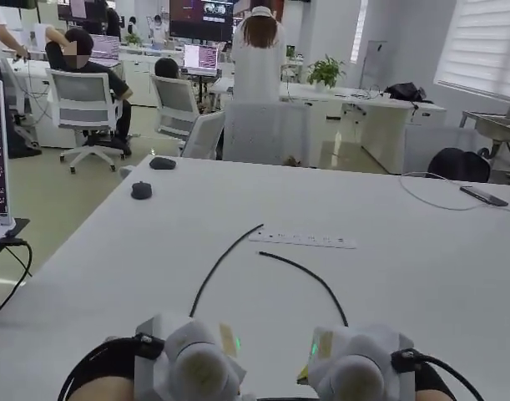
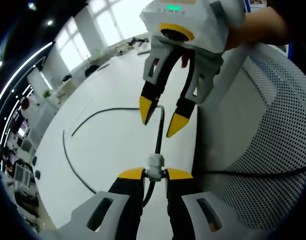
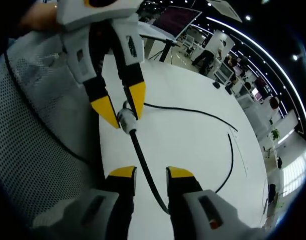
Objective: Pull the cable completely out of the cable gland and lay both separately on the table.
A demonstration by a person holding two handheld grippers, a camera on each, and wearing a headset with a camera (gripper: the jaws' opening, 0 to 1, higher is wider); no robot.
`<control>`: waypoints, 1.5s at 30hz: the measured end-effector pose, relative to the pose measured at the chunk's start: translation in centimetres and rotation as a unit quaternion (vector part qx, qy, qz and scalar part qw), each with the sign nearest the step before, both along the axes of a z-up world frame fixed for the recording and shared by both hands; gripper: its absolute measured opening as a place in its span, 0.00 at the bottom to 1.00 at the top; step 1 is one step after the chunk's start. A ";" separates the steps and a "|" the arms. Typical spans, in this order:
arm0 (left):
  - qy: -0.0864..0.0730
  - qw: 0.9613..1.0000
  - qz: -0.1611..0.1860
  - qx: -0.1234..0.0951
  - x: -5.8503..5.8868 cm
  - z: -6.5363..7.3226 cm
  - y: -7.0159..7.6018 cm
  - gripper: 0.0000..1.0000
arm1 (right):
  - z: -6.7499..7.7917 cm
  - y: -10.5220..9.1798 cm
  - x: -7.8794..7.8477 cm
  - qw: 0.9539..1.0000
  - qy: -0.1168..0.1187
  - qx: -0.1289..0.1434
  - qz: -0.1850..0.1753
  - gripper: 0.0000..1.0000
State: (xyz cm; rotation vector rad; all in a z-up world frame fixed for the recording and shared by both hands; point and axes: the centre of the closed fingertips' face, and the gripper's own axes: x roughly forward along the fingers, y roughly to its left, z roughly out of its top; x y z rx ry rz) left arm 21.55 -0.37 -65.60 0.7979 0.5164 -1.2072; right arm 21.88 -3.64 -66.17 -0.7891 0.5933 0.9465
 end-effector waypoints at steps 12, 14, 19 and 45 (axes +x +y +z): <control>0.007 1.000 0.000 0.000 -0.2 -0.2 -0.2 0.16 | -0.6 0.1 -0.5 1.000 0.012 -0.005 0.016 0.05; 0.008 1.000 0.002 0.003 -0.1 -0.3 0.0 0.16 | -0.7 -0.2 -0.5 1.000 0.014 -0.011 0.010 0.05; 0.000 1.000 0.019 0.018 0.6 -0.6 0.7 0.16 | -1.2 -1.6 0.0 0.999 0.013 -0.034 -0.012 0.04; -0.032 0.999 0.015 0.037 0.9 -0.5 0.8 0.17 | -1.3 -1.5 -0.2 0.999 0.013 -0.045 -0.007 0.24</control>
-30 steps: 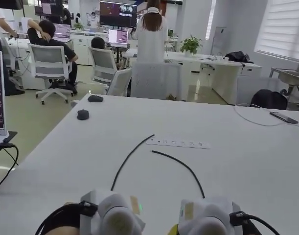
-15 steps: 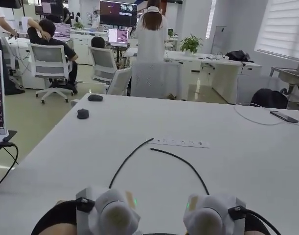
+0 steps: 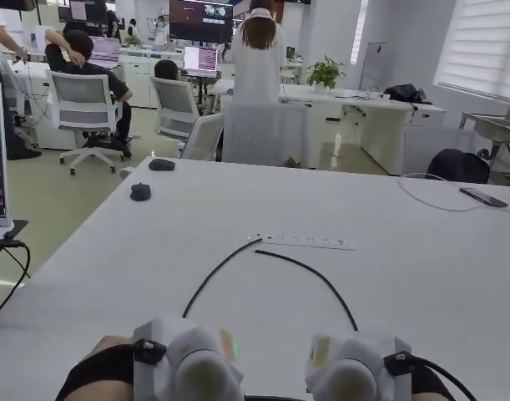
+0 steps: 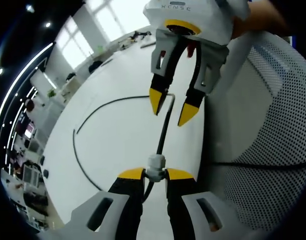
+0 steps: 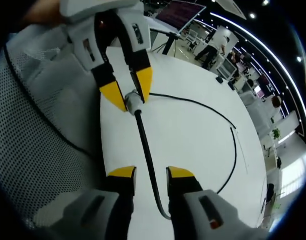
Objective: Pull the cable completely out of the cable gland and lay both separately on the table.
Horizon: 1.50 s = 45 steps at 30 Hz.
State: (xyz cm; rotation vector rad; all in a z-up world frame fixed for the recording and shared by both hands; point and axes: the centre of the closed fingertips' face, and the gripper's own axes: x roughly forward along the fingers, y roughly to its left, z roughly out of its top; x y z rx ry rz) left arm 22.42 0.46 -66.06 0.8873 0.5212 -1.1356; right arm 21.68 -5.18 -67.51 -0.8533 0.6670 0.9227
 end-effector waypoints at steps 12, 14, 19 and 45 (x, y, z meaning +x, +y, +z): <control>-0.016 0.999 -0.030 0.000 -0.5 0.3 -0.9 0.17 | 0.9 1.5 -0.6 0.999 -0.007 0.032 0.026 0.04; -0.016 1.000 -0.027 -0.003 -0.4 0.4 -0.9 0.17 | 0.9 1.4 -0.5 0.999 -0.010 0.029 0.027 0.04; -0.022 1.000 -0.008 0.015 0.5 0.1 0.1 0.17 | 0.7 0.7 -0.1 1.000 -0.012 0.016 0.015 0.03; -0.013 0.999 0.031 0.007 1.2 0.2 1.1 0.17 | -1.1 -3.4 0.7 0.996 0.004 -0.065 -0.052 0.17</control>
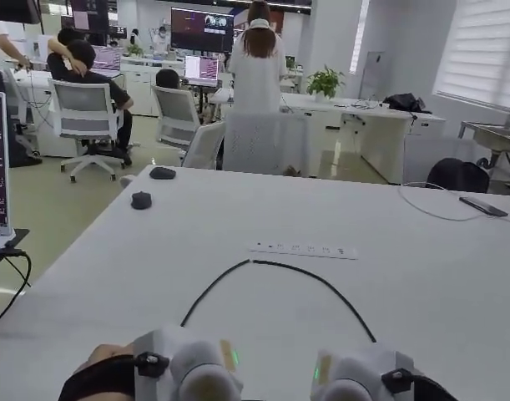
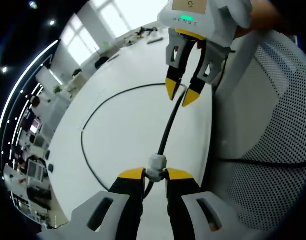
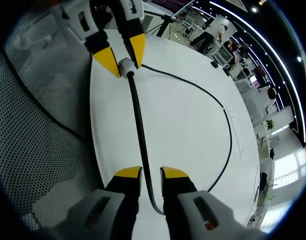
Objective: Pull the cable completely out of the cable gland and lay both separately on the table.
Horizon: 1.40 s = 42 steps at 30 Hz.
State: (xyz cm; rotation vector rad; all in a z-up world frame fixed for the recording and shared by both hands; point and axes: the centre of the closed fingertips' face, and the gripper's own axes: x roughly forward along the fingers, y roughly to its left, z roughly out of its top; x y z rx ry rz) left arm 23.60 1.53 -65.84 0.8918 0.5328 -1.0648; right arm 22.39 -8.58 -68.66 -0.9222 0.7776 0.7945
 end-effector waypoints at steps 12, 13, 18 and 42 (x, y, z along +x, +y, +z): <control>0.002 0.998 -0.067 -0.006 -2.0 0.0 -2.1 0.17 | 1.6 4.7 -1.4 0.992 0.018 0.114 0.054 0.13; 0.001 0.998 -0.070 -0.007 -2.0 0.1 -2.1 0.17 | 1.6 4.7 -1.4 0.992 0.016 0.113 0.056 0.10; 0.012 0.999 -0.046 -0.021 -1.5 0.3 -1.8 0.17 | 1.6 4.7 -1.4 0.993 0.005 0.101 0.065 0.03; 0.018 0.999 -0.034 -0.009 -1.5 -0.3 -1.4 0.17 | 0.6 1.9 -0.4 0.999 0.007 0.051 0.015 0.21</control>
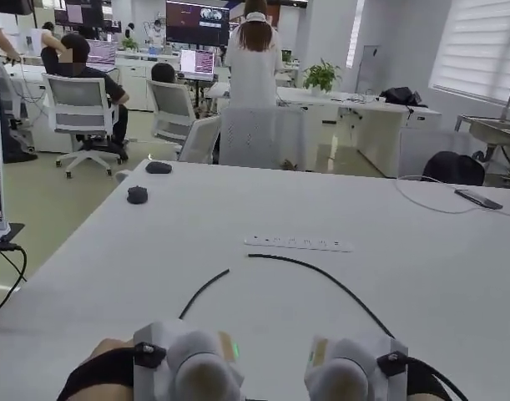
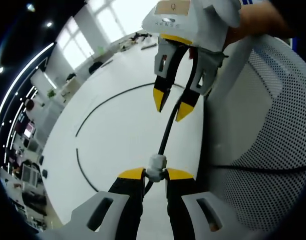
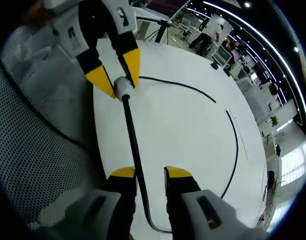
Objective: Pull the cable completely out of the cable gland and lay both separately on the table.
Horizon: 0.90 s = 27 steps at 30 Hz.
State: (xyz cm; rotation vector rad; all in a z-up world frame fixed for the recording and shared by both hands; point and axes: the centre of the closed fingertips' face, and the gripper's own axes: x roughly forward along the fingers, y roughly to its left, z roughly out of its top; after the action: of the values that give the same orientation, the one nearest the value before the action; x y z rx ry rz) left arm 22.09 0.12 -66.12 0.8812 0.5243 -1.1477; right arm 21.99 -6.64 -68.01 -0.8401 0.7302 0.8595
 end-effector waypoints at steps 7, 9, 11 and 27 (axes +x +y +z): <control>-0.003 1.000 -0.021 -0.002 -0.5 0.1 -0.5 0.17 | 0.9 3.6 -1.8 0.996 -0.009 0.035 0.085 0.07; -0.003 1.000 -0.024 0.002 -0.6 -0.1 -0.5 0.17 | 0.7 3.3 -1.8 0.996 -0.005 0.030 0.084 0.03; -0.003 1.000 -0.022 0.001 -0.6 0.1 -0.5 0.16 | 0.6 3.1 -1.8 0.996 -0.004 0.030 0.081 0.03; -0.003 1.000 0.017 0.014 0.7 -0.3 0.9 0.16 | -1.2 -1.8 -0.3 0.999 0.016 -0.041 -0.016 0.03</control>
State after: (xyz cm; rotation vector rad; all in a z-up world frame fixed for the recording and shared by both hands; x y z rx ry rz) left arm 22.75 1.05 -66.42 0.8968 0.5506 -1.1081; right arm 21.66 -8.45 -69.21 -0.8867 0.8103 0.8203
